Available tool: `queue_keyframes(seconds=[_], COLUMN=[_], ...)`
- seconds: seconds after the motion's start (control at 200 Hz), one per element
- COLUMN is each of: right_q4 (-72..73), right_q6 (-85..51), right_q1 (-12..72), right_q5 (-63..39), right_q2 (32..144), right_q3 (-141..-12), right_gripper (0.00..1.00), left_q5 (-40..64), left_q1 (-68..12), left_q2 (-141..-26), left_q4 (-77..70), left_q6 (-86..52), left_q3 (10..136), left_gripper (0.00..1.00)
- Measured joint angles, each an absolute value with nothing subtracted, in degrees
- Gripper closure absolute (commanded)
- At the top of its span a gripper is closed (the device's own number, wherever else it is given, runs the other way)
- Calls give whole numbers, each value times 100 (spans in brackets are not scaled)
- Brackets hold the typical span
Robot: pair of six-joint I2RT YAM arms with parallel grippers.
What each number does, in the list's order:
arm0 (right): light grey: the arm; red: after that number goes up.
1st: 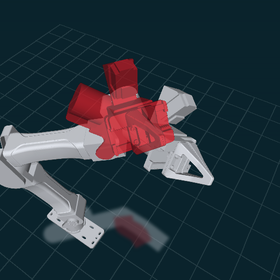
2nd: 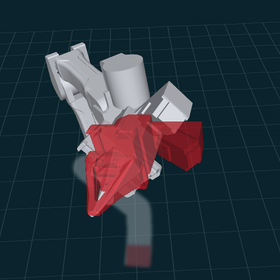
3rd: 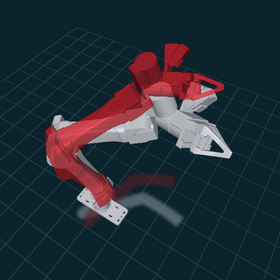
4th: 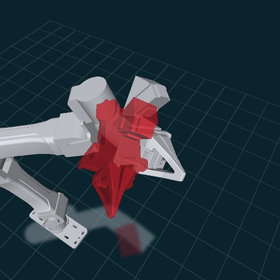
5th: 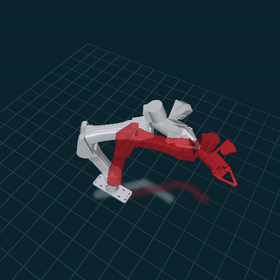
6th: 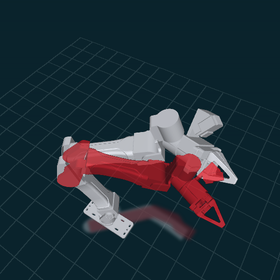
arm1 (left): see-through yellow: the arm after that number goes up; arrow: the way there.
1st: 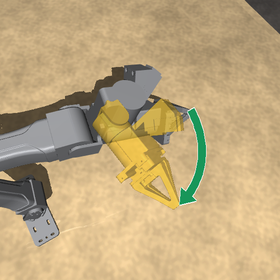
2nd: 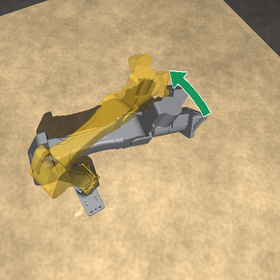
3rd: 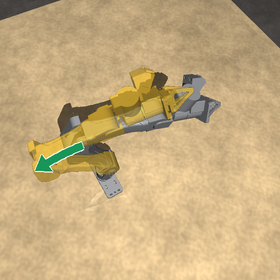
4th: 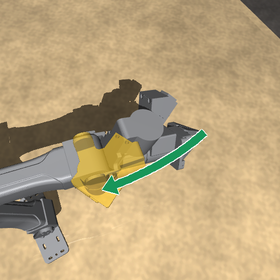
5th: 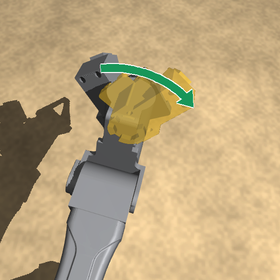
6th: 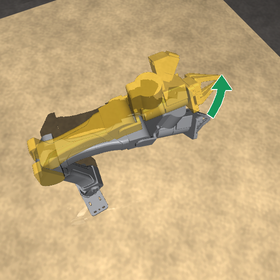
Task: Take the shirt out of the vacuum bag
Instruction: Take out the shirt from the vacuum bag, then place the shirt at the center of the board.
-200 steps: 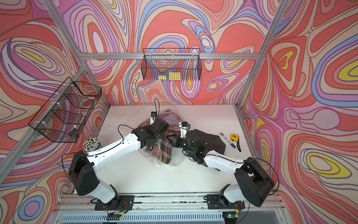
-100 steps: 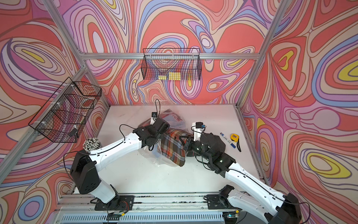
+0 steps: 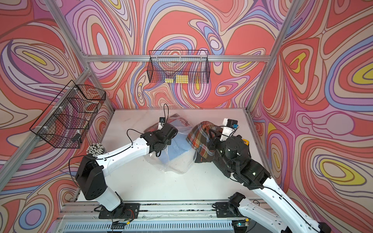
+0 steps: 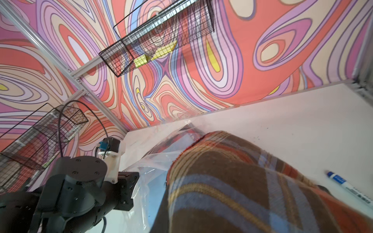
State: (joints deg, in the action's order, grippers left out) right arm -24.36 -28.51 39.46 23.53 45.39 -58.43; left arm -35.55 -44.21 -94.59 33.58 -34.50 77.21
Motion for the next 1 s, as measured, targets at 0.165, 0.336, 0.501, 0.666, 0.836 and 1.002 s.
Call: queue_keyframes(seconds=[0.165,0.336,0.501,0.666,0.836,1.002], right_q4=[-2388,-2222,-2143,-2012,-1662,-1304], right_q6=[-2429,-2198,-2128,-2196,-2421,-2775], right_q1=[3946,3876,3573,2569,2257,2255], right_q5=[3131,3514,3540,3188,2840,2497], right_q2=[4783,5065,5384,5522,5697,6027], right_q3=[-5876,-5671,-5579,-5579,-5175,-4254], right_gripper=[100,100,100,100,100,100], left_q5=[-3540,-3540,-3540,-3533,-3459,-3444], left_q1=[-4418,-4418,-4418,-4418,-4418,-4418], left_q2=[-9461,-9461,-9461,-9461,-9461,-9483], left_q4=[3358,3358,3356,3356,3356,3358], left_q6=[-3441,-3400,-3321,-3275,-3267,-3256], left_q3=[7728,7728,7728,7728,7728,7734], left_gripper=[100,100,100,100,100,100])
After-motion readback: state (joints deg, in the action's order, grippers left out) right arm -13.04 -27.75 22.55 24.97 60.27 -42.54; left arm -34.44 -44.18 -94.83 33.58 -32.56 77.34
